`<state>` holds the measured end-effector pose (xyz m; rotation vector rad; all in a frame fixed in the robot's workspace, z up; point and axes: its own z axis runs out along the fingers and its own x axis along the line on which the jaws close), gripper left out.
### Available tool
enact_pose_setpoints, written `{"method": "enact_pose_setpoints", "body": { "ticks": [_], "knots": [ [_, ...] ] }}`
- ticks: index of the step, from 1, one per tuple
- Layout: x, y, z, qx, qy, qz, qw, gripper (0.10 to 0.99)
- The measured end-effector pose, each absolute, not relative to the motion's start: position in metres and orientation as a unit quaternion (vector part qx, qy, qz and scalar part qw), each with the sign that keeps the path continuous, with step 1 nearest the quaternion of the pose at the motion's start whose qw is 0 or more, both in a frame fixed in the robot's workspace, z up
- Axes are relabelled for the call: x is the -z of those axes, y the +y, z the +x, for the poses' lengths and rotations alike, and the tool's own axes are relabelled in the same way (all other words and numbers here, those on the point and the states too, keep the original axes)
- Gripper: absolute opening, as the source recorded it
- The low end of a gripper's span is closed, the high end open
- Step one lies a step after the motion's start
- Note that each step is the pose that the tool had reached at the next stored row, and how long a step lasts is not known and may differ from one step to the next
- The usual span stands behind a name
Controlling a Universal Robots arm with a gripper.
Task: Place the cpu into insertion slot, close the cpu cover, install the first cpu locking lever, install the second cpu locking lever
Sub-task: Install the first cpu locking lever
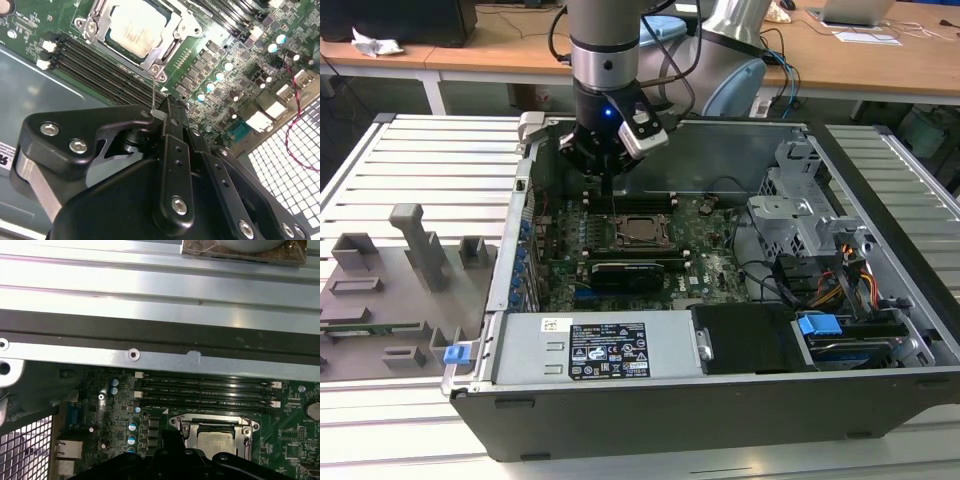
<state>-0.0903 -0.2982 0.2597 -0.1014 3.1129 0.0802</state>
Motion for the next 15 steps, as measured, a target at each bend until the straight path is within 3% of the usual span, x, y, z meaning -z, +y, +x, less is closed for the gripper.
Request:
{"method": "enact_pose_setpoints", "body": {
  "ticks": [15],
  "knots": [
    [-0.2592, -0.2933, -0.0983, -0.026, 0.999, -0.033, 0.013, 0.106]
  ]
}}
